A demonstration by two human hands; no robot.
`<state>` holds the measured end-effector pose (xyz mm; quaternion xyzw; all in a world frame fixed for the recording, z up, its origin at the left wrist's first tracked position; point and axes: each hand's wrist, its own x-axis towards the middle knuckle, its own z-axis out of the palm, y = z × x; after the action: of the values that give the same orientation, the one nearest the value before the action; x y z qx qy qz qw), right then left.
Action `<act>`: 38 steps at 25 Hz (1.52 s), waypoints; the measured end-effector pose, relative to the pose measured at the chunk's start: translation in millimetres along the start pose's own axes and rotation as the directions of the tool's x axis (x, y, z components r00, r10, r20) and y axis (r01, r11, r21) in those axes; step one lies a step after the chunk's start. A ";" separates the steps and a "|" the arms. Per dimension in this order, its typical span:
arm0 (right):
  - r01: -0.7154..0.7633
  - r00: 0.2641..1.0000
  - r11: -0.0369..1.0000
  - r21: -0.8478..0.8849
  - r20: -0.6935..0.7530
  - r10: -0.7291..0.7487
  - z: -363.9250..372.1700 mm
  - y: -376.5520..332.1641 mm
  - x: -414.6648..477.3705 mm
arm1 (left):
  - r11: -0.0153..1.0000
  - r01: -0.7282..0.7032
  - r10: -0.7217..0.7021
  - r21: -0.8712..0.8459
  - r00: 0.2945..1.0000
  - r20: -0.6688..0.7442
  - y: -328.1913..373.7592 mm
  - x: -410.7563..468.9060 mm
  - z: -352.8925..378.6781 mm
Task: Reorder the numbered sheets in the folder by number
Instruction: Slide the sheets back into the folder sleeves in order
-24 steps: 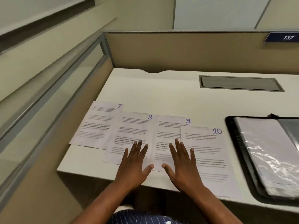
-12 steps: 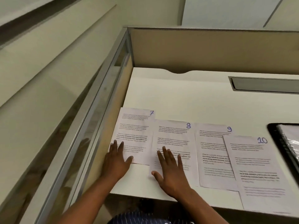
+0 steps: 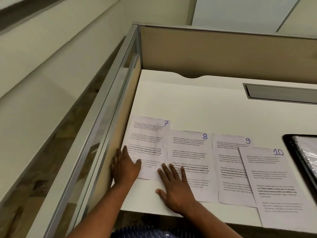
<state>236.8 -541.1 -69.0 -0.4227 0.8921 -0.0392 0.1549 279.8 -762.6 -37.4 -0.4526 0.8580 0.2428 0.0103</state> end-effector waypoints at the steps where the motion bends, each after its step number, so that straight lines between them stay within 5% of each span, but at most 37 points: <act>1: 0.003 1.000 1.000 -0.008 -0.001 -0.003 -0.1 3.2 -2.4 | 1.000 0.008 -0.008 0.022 1.000 -0.001 -0.8 1.5 -0.9; 11: -0.008 0.998 1.000 0.029 0.066 0.006 -7.0 10.9 -5.8 | 0.999 0.038 -0.037 -0.007 0.999 0.025 2.2 19.1 -0.2; 20: 0.003 0.998 0.984 0.178 -0.065 0.008 -13.0 16.5 1.9 | 0.995 -0.064 0.067 0.078 0.997 -0.043 2.2 15.3 -18.3; 25: -0.021 0.983 0.943 0.332 -0.167 0.081 -23.4 18.7 15.4 | 0.969 0.021 -0.048 -0.247 0.993 -0.104 9.8 7.2 -31.9; 32: -0.162 0.890 0.589 0.792 -0.140 0.434 -56.7 17.2 40.1 | 0.774 -0.027 0.004 -0.633 0.999 -0.038 35.2 -9.8 -64.3; 38: -0.060 0.831 0.023 0.998 0.037 0.554 -88.2 23.7 54.2 | 0.567 -0.046 0.075 -0.823 0.997 -0.004 50.2 -11.0 -89.8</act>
<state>159.6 -572.8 -3.2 0.0167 0.7129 -0.6624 0.2294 265.2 -768.6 64.8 -0.3724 0.6618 0.6205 -0.1958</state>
